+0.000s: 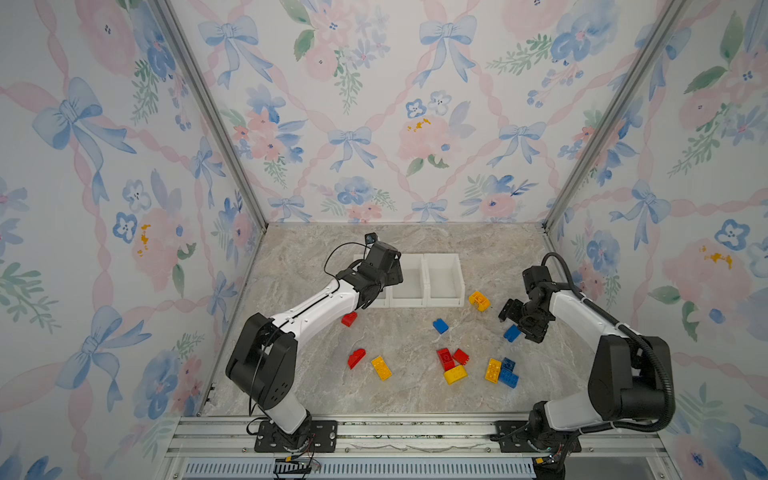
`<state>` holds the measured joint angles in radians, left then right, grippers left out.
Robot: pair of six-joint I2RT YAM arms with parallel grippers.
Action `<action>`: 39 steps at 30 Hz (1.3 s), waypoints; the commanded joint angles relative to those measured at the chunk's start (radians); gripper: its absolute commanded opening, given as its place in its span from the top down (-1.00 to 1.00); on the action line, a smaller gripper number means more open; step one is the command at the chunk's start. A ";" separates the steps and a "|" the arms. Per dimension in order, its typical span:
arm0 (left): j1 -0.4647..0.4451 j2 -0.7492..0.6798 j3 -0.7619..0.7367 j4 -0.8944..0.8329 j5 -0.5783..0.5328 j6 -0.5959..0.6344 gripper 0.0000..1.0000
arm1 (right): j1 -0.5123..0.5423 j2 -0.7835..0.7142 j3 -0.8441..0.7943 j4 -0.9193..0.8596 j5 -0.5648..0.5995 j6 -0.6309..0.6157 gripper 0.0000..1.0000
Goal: Sort the legos into containers by color
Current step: 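Lower the right gripper onto a blue brick and grasp it, then carry the blue brick to the bin farthest along and release it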
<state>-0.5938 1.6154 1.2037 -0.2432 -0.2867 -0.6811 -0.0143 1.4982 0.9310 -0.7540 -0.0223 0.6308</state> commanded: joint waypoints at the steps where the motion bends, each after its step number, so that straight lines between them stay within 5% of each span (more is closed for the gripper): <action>1: 0.021 -0.047 -0.058 0.051 0.022 0.009 -0.58 | -0.010 0.022 -0.020 0.030 0.000 0.063 -0.66; 12: 0.061 -0.099 -0.142 0.100 0.053 0.008 -0.62 | -0.019 0.078 -0.050 0.077 0.024 0.098 -0.16; 21: 0.074 -0.121 -0.166 0.110 0.055 0.012 -0.64 | -0.010 0.041 -0.055 0.065 0.016 0.091 0.45; 31: 0.084 -0.181 -0.245 0.153 0.059 -0.003 -0.69 | 0.148 -0.075 0.105 -0.013 0.006 0.022 0.52; 39: 0.092 -0.204 -0.299 0.198 0.081 -0.014 -0.73 | 0.381 0.031 0.373 -0.005 0.031 -0.080 0.51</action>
<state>-0.5095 1.4361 0.9253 -0.0761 -0.2222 -0.6857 0.3126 1.4742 1.2301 -0.7418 -0.0093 0.6113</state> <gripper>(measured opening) 0.865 0.332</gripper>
